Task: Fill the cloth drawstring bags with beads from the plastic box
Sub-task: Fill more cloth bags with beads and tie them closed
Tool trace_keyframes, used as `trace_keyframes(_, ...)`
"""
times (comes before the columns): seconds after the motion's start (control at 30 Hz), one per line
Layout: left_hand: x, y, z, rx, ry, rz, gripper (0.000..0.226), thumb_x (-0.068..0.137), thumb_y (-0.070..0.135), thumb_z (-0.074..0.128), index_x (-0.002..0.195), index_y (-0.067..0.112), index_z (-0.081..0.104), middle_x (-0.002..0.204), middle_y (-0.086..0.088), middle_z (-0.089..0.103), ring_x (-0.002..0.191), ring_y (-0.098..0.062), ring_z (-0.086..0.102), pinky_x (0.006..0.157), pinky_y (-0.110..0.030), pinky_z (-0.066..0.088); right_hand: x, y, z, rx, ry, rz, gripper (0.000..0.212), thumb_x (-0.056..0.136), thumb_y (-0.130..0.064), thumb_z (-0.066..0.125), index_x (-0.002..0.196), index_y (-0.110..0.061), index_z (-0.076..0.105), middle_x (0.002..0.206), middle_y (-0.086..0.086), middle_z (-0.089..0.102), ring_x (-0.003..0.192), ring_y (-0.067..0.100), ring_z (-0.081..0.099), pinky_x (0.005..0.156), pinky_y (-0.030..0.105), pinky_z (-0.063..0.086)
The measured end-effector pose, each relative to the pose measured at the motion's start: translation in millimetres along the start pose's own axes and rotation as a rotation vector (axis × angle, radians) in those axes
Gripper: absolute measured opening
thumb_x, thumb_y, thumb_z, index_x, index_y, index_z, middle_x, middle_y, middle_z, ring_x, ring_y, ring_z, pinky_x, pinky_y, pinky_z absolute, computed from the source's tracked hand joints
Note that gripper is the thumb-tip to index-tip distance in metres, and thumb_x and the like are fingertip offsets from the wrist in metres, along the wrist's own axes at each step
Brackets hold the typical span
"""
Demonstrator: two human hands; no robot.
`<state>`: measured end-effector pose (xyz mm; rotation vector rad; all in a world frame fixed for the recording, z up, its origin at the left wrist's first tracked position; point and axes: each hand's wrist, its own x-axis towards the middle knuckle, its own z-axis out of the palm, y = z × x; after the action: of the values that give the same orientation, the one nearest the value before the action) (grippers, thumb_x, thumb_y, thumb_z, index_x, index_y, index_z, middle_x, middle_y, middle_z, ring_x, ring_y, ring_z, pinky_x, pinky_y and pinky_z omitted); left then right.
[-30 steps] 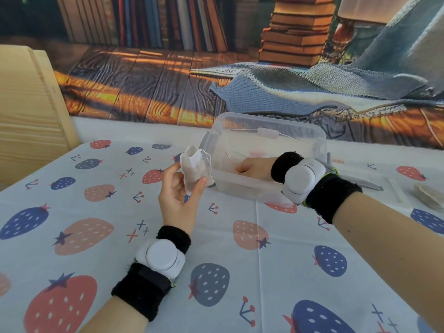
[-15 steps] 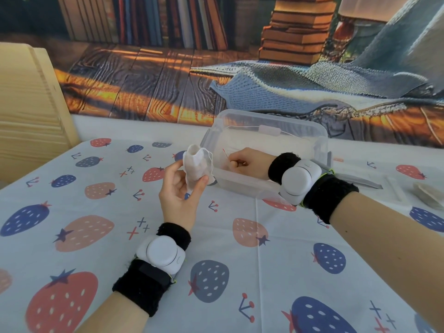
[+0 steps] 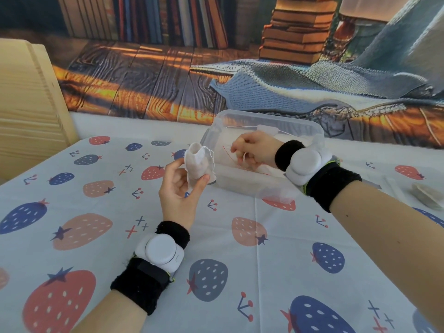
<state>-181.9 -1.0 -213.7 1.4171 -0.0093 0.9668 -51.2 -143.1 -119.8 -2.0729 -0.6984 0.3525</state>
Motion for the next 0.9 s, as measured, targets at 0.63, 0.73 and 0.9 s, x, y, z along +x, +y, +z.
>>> trace_keyframes(0.63,-2,-7,4,0.011,-0.325,-0.226,0.042,0.075,-0.005,0.072,0.103,0.022,0.055,0.102,-0.001,0.066,0.091,-0.005,0.064,0.074,-0.016,0.05,-28,-3,-35,1.421,0.078,0.035,0.034,0.101,-0.027,0.034,0.079,-0.006,0.05,0.058,0.001,0.042,0.035,0.006,0.031,0.032,0.014,0.026)
trace_keyframes(0.73,-2,-10,3,0.031,-0.381,-0.28,0.038,0.078,-0.003,0.07,0.101,0.022,0.055,0.103,-0.002,0.066,0.09,-0.006,0.064,0.069,-0.018,0.052,-66,7,-25,1.444,-0.123,0.038,0.023,0.091,-0.024,0.044,0.08,-0.006,0.054,0.058,-0.001,0.043,0.035,0.003,0.032,0.03,0.014,0.024)
trace_keyframes(0.9,-5,-10,2,0.094,-0.52,-0.311,0.043,0.074,0.003,0.076,0.108,0.021,0.057,0.102,0.003,0.068,0.094,-0.009,0.065,0.08,-0.024,0.053,-120,39,-1,1.454,-0.279,0.104,0.023,0.067,-0.011,0.077,0.08,-0.001,0.06,0.061,0.004,0.045,0.036,0.006,0.036,0.029,0.015,0.028)
